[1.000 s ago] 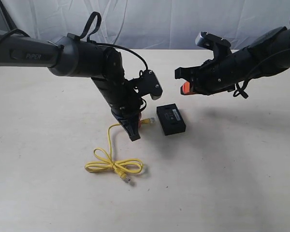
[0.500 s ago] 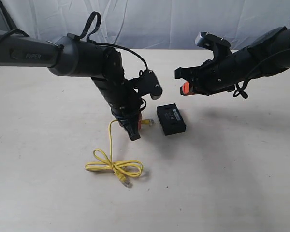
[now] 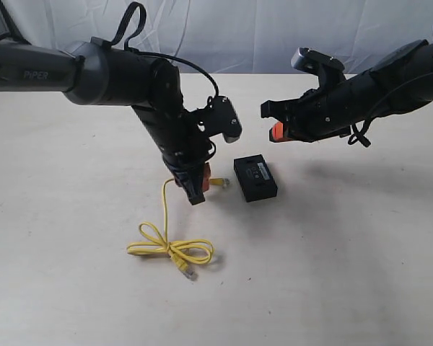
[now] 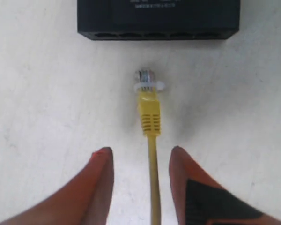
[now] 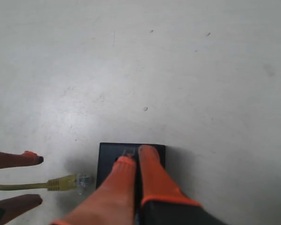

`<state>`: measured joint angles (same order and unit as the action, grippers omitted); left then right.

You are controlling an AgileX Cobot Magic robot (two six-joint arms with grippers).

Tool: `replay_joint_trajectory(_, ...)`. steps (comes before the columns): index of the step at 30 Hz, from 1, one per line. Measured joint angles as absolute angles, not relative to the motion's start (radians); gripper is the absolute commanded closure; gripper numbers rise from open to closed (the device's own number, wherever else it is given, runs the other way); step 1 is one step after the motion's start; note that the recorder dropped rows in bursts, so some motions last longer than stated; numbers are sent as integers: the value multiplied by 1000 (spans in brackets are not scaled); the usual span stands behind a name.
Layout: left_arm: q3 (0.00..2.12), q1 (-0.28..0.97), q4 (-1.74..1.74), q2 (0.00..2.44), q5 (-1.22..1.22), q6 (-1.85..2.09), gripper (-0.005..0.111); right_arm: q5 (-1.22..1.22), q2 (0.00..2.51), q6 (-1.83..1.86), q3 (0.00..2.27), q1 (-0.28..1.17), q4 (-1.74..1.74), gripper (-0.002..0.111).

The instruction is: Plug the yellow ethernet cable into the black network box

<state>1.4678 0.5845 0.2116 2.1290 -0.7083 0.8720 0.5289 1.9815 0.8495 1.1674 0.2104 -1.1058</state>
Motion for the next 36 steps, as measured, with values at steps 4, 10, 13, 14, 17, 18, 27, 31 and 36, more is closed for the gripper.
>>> replay_joint_trajectory(4, 1468, 584, 187, 2127, -714, 872, 68, 529, 1981, 849, 1167, 210, -1104, 108)
replay_joint_trajectory(10, 1468, 584, 186, 2133, -715, 874, 88, 529, 1981, 849, 1167, 210, -1081, 108)
replay_joint_trajectory(13, 1468, 586, 186, 2137, -715, 874, 103, 529, 1981, 845, 1167, 210, -1074, 108)
replay_joint_trajectory(14, 1468, 586, 186, 2137, -715, 874, 107, 529, 1981, 843, 1167, 210, -1072, 108)
replay_joint_trajectory(17, 1468, 586, 186, 2138, -715, 874, 107, 529, 1981, 839, 1167, 210, -1062, 108)
replay_joint_trajectory(18, 1468, 586, 186, 2138, -715, 874, 107, 529, 1981, 839, 1167, 210, -1062, 108)
replay_joint_trajectory(27, 1468, 586, 201, 2138, -709, 874, 107, 527, 1981, 835, 1167, 210, -1056, 108)
replay_joint_trajectory(31, 1468, 559, 275, 2138, -693, 879, 107, 527, 1981, 835, 1167, 210, -1056, 108)
replay_joint_trajectory(36, 1464, 529, 365, 2138, -693, 976, 107, 527, 1981, 833, 1167, 210, -1056, 108)
